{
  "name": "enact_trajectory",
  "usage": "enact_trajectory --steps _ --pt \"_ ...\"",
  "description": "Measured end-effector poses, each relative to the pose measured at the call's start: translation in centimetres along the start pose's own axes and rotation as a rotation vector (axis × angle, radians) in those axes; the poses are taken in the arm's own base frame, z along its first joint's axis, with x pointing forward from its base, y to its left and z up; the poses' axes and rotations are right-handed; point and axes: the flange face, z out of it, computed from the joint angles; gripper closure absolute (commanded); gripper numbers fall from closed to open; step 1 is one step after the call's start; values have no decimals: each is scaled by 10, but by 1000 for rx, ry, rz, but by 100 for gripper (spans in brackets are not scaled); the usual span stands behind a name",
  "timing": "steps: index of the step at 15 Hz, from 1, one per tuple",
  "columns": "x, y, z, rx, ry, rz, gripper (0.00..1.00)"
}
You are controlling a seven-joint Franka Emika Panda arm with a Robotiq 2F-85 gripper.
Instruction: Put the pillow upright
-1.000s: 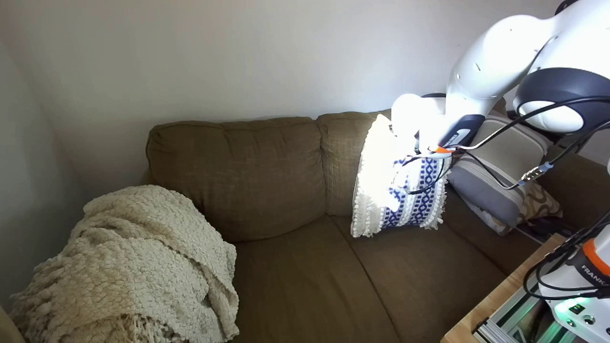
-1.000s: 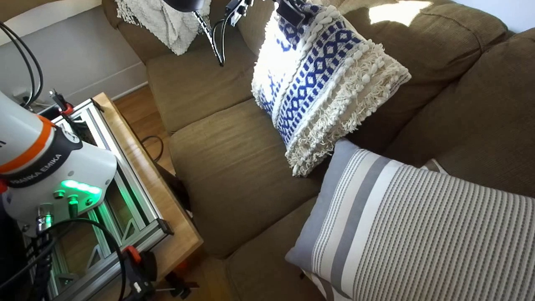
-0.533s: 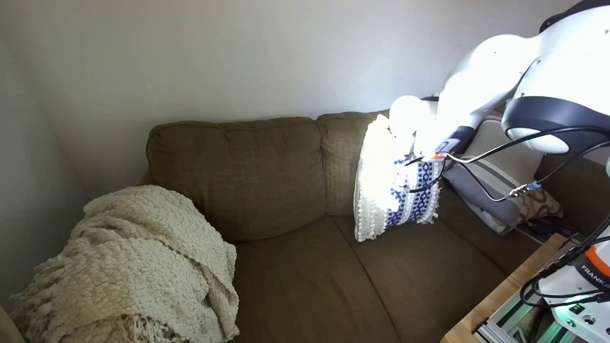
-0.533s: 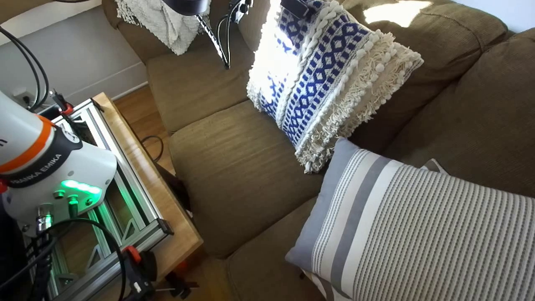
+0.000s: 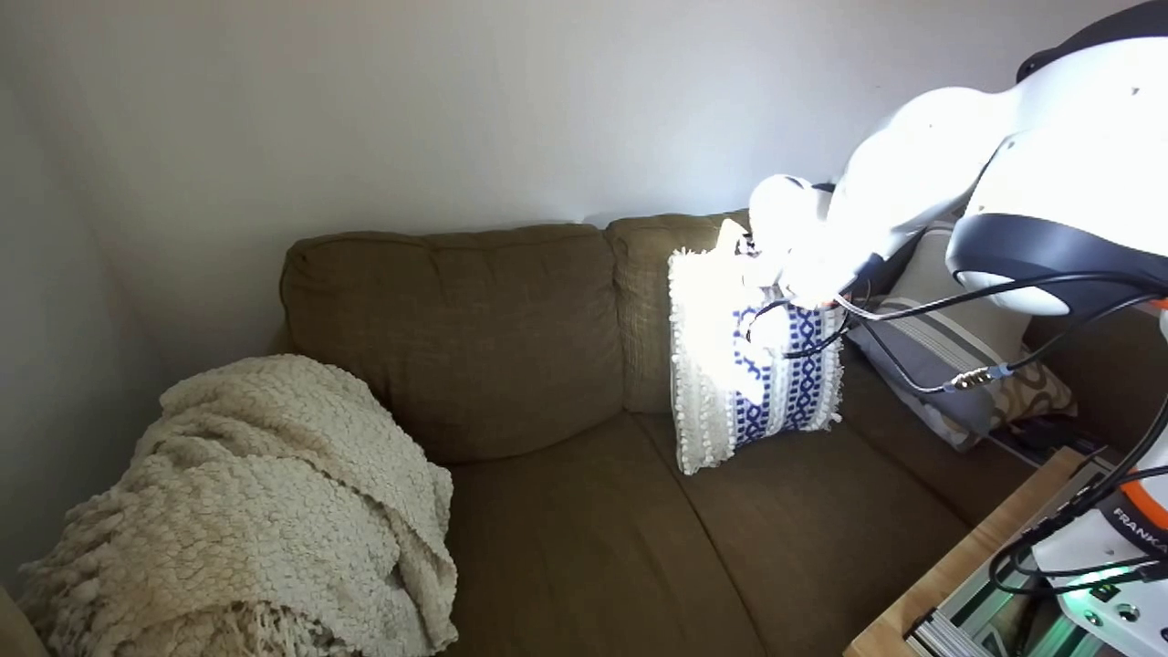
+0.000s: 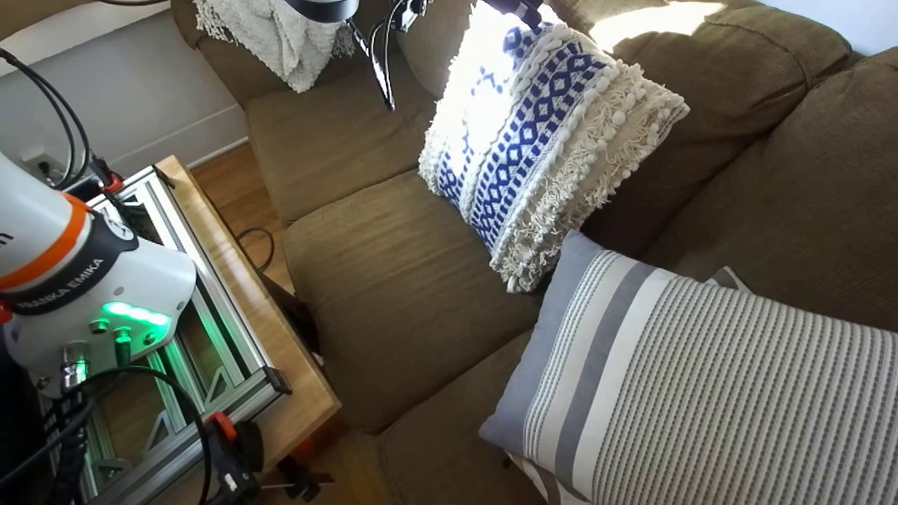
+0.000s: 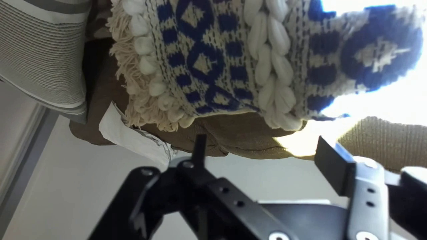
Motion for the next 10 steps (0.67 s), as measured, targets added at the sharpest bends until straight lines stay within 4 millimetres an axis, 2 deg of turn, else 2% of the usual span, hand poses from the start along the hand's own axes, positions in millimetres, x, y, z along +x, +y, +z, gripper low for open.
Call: enact_trajectory --steps 3,8,10 --pt "-2 14 9 -48 -31 21 0" --pt "-7 71 40 -183 -100 58 0" --pt "-8 80 46 -198 -107 65 0"
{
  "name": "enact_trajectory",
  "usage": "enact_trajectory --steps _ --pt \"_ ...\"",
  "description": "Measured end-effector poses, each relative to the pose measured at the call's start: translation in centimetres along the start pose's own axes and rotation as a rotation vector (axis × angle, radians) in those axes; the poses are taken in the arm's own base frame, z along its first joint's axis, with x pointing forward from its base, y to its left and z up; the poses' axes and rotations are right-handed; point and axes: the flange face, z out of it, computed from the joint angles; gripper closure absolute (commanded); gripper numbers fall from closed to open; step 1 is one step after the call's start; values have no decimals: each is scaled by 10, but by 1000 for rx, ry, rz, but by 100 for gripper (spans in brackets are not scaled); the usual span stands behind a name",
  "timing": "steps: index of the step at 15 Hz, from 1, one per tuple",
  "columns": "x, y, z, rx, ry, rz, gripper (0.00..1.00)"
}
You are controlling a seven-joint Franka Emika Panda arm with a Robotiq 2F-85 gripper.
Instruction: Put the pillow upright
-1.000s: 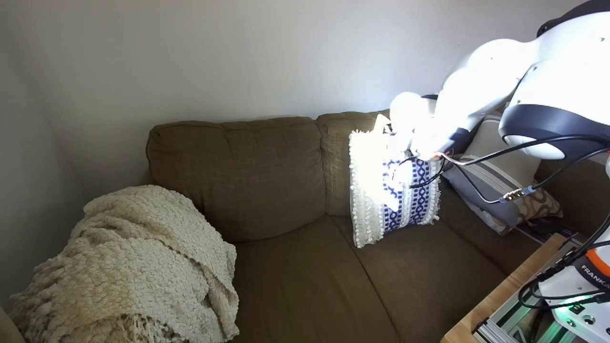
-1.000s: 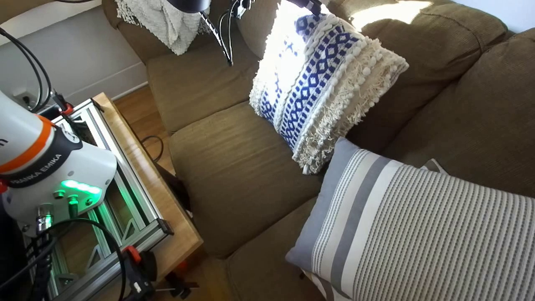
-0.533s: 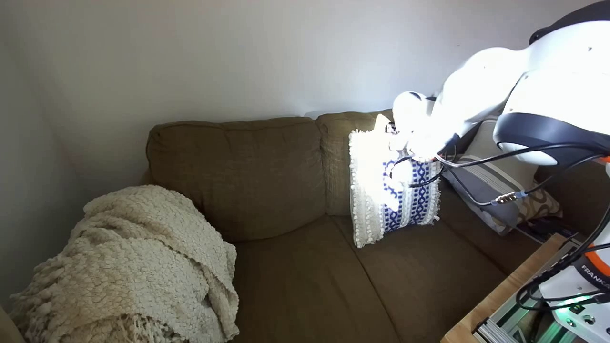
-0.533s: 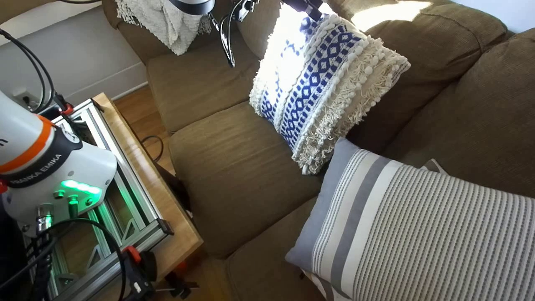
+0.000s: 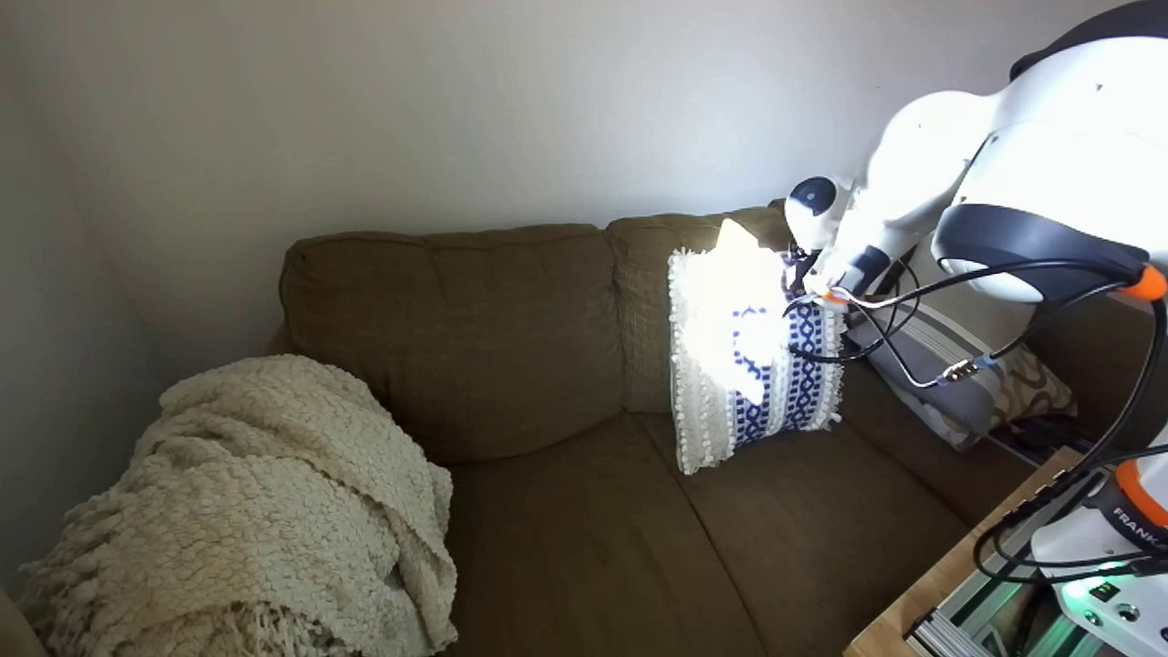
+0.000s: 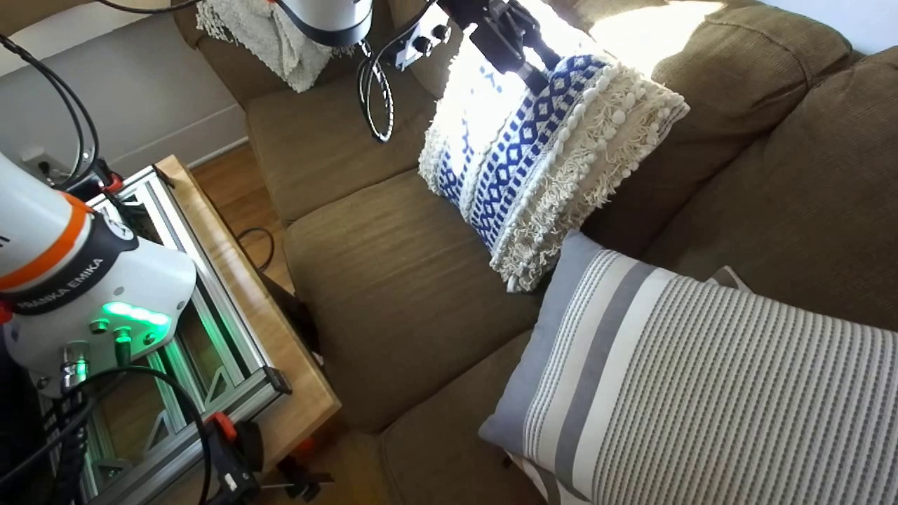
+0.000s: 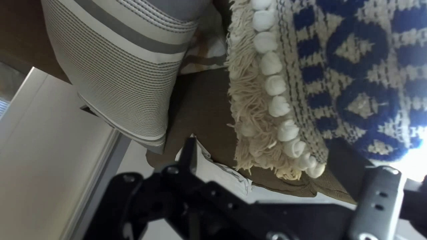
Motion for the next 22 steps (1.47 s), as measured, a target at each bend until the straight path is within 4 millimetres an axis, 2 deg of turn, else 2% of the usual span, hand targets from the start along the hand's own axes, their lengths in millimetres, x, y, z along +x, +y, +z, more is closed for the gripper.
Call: enact_trajectory --steps 5,7,9,13,17,22 --pt "1 -2 -1 5 -1 1 0" --pt "2 2 10 -6 -17 -27 0" --pt "4 13 30 -14 -35 -63 0" --pt "4 48 81 -31 -111 -105 0" --pt "-8 80 137 -23 -224 -105 0" --pt "-21 106 186 -16 -332 -37 0"
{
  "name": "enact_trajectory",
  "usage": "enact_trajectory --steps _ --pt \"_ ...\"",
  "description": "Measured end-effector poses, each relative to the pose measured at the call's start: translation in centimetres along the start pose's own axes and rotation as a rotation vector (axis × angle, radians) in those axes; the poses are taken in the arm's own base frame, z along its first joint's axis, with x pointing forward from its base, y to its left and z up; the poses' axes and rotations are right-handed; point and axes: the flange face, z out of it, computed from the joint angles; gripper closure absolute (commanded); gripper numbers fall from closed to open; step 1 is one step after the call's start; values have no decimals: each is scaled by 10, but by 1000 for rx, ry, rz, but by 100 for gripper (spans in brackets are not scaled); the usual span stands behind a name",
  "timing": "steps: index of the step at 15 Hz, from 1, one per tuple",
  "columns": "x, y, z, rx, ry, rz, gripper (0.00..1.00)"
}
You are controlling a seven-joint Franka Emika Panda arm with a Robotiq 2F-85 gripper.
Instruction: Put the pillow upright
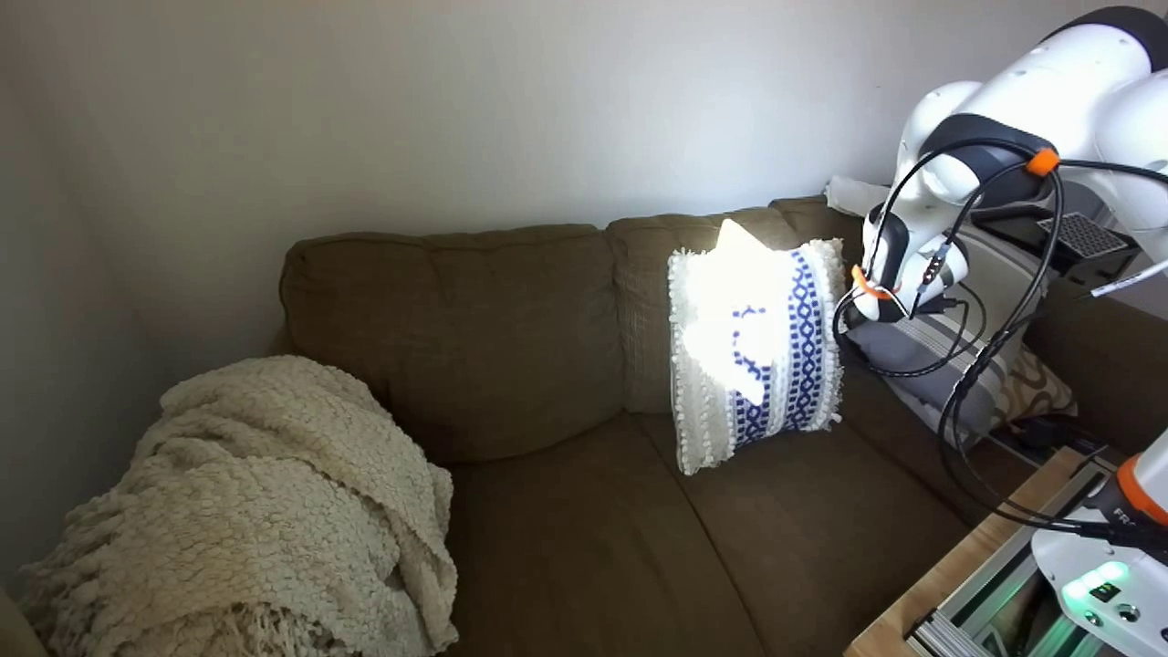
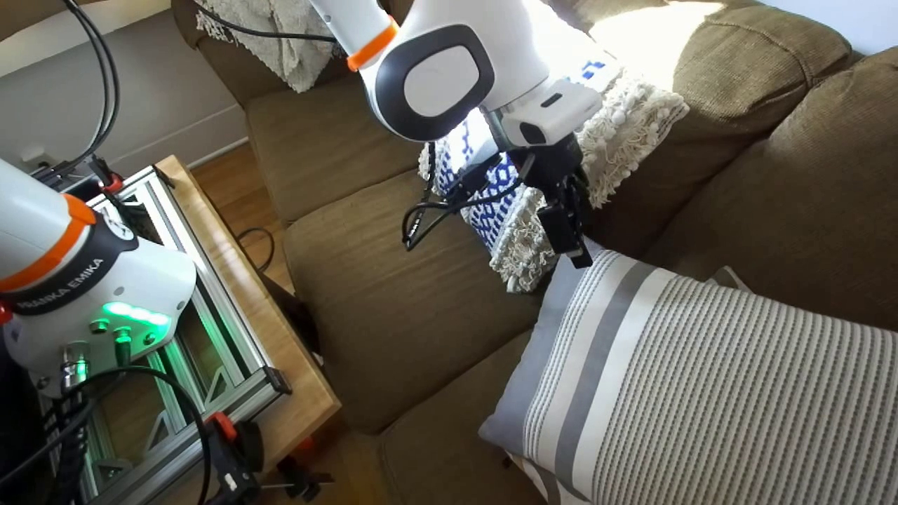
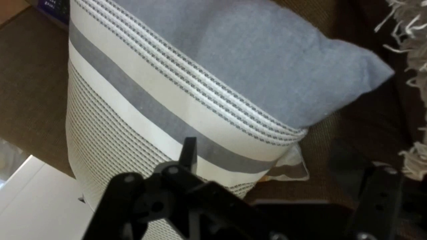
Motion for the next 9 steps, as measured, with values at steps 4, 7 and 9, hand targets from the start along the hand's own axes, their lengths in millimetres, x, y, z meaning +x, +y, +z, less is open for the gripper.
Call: enact_trajectory --steps 4,7,9 --pt "7 4 24 26 -42 48 0" --pt "16 -7 31 61 -45 58 0" --pt "21 -20 34 81 -49 51 0"
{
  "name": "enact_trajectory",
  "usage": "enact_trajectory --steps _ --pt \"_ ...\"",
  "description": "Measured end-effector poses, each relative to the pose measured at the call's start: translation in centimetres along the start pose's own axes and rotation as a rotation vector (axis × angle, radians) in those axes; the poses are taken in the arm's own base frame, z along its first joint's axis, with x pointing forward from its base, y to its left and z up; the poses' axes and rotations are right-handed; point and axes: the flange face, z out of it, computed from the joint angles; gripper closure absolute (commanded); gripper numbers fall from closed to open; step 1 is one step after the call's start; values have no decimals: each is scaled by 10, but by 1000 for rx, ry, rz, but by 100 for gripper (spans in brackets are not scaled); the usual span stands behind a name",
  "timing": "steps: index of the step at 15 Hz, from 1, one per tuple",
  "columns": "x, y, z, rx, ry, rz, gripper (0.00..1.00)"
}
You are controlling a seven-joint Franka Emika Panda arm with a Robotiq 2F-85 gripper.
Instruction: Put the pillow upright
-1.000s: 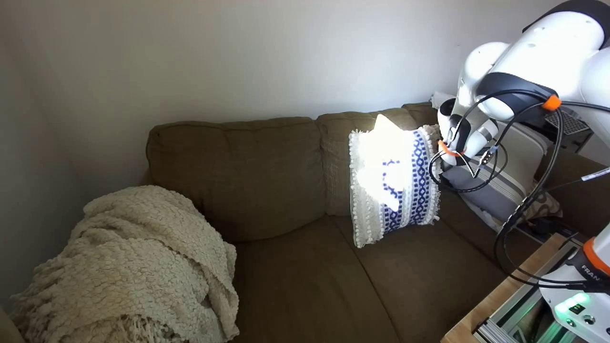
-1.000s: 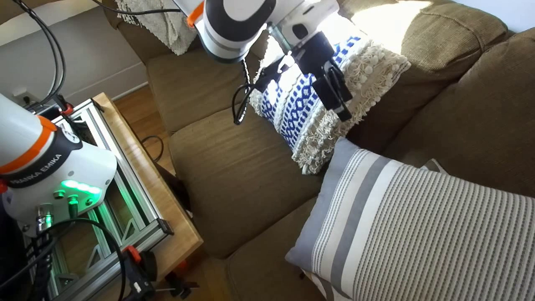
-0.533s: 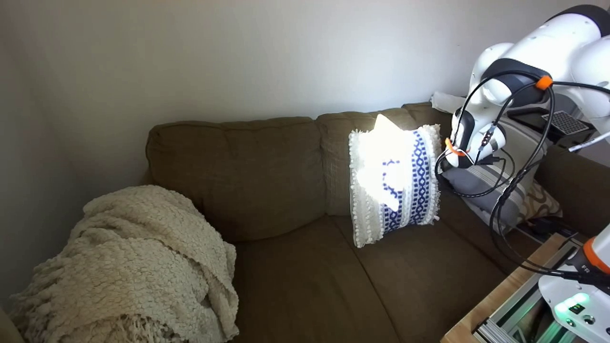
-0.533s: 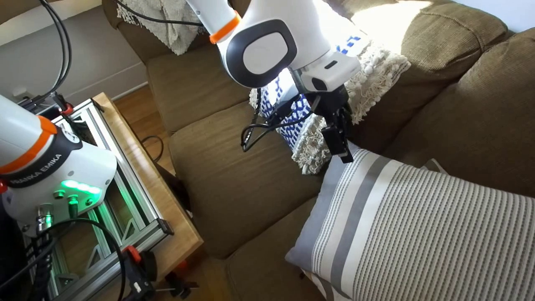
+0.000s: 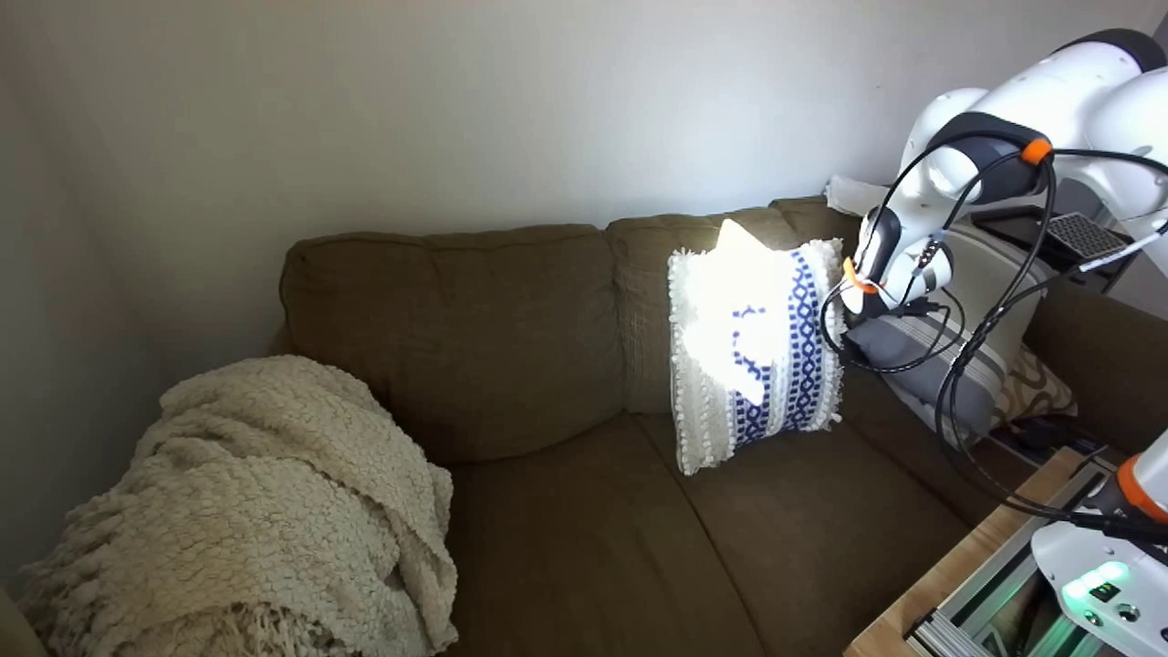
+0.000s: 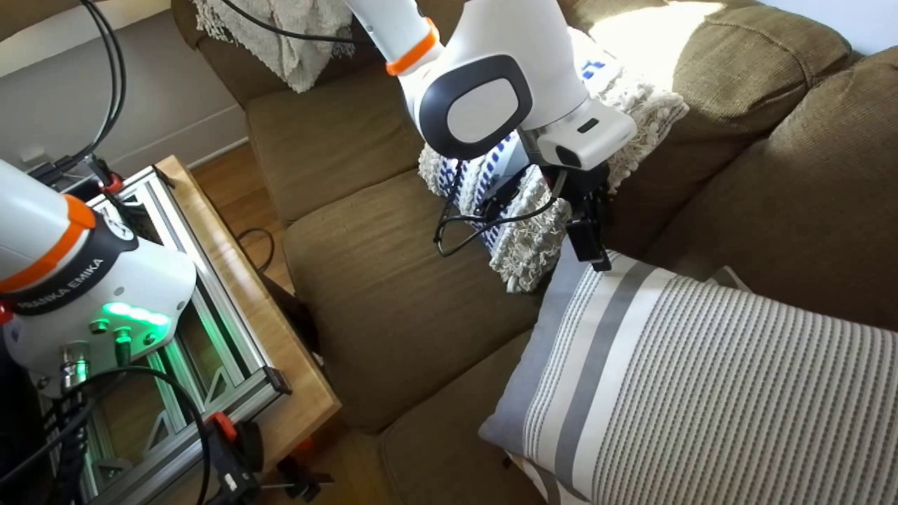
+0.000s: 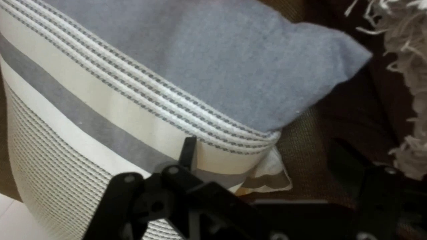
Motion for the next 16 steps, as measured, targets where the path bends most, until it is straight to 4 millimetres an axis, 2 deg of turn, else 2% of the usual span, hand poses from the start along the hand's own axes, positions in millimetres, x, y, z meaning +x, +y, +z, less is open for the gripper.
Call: enact_trajectory --steps 3,8,9,10,11,12,16 --pt "4 -11 12 -40 -48 -21 0" --pt "9 -13 43 -156 -122 -40 0" --pt "10 -14 48 -169 -131 -44 25" --pt "9 -16 53 -183 -139 -50 26" --pt "9 -17 57 -195 -148 -56 32" --pt "9 -18 61 -206 -156 -60 42" --pt "15 -17 63 -236 -173 -73 70"
